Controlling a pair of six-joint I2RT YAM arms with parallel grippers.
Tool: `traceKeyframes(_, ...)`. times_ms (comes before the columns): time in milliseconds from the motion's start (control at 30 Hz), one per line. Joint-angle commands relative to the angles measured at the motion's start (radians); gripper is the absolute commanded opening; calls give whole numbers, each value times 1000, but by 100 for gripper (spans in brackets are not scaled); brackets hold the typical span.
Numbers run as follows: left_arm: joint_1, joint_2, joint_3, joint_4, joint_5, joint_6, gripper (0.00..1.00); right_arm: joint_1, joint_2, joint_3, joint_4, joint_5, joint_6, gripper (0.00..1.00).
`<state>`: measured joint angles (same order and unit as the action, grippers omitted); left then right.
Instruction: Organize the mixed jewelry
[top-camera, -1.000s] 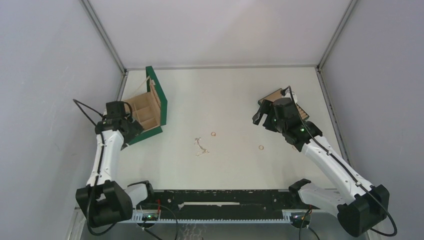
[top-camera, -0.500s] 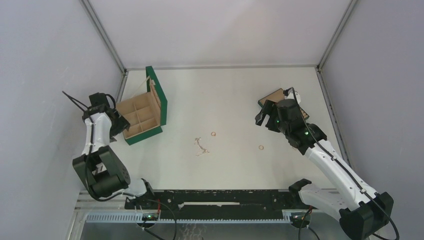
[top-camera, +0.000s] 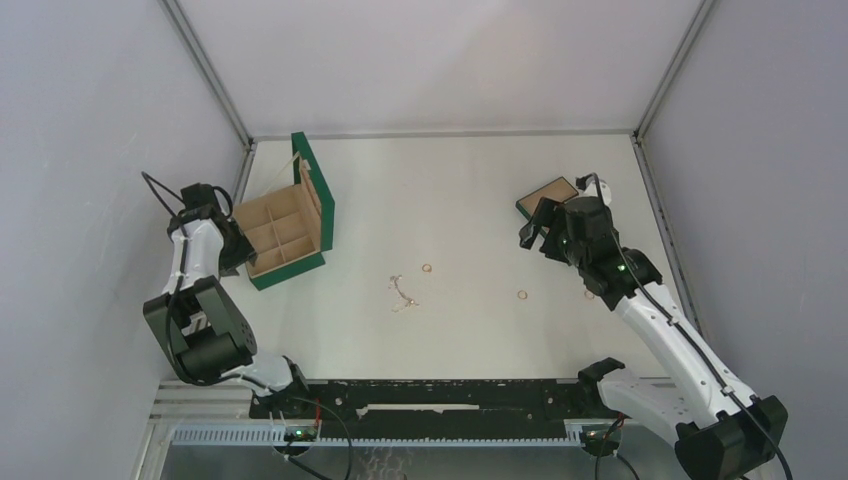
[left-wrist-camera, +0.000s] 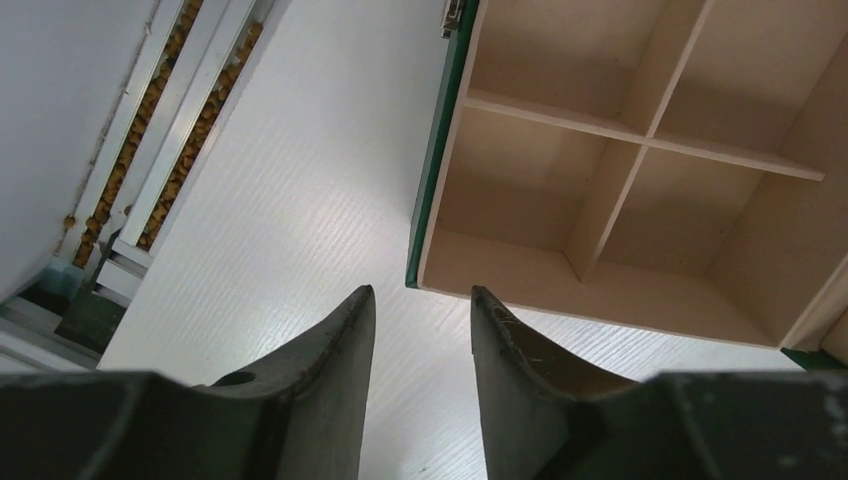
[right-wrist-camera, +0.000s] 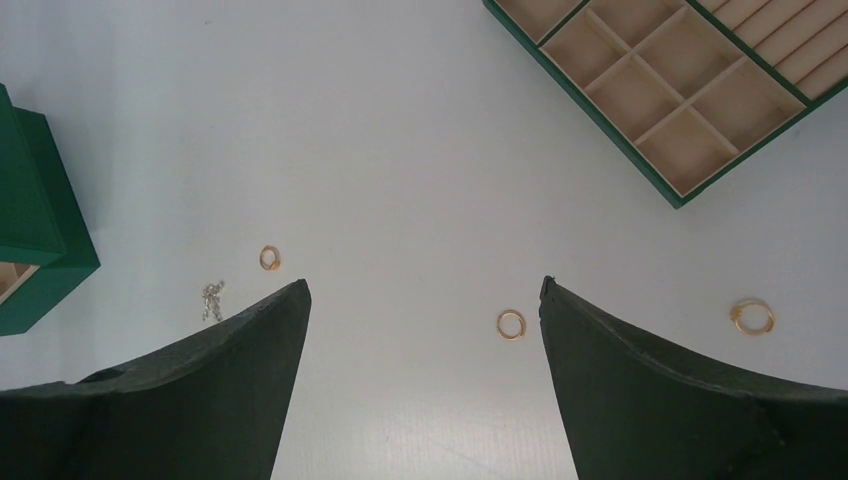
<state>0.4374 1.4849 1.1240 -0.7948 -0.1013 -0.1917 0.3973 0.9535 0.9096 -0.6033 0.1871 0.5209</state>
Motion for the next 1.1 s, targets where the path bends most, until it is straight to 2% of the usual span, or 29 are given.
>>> traceKeyframes(0,4,10,-10,44,15,52,44,-37,-25,-3,18,-33,-30,93)
traceKeyframes(200,4,83,17,54,67,63,41,-73,-20,-19,32,-73,-36,93)
traceKeyframes(267,4,106,18,62,59,58,35,-80,-18,-21,31,-79,-38,93)
traceKeyframes(400,4,121,8,73,49,57,29,-88,-18,-25,28,-85,-38,93)
traceKeyframes(800,5,174,51,95,38,59,26,-99,-12,-28,25,-104,-29,93)
traceKeyframes(933,0,180,53,93,62,41,4,-103,-15,-28,21,-104,-26,93)
traceKeyframes(967,-2,174,53,89,64,30,1,-103,-16,-28,22,-104,-26,93)
traceKeyframes(1067,-41,143,37,85,91,-22,0,-107,-20,-28,25,-107,-25,93)
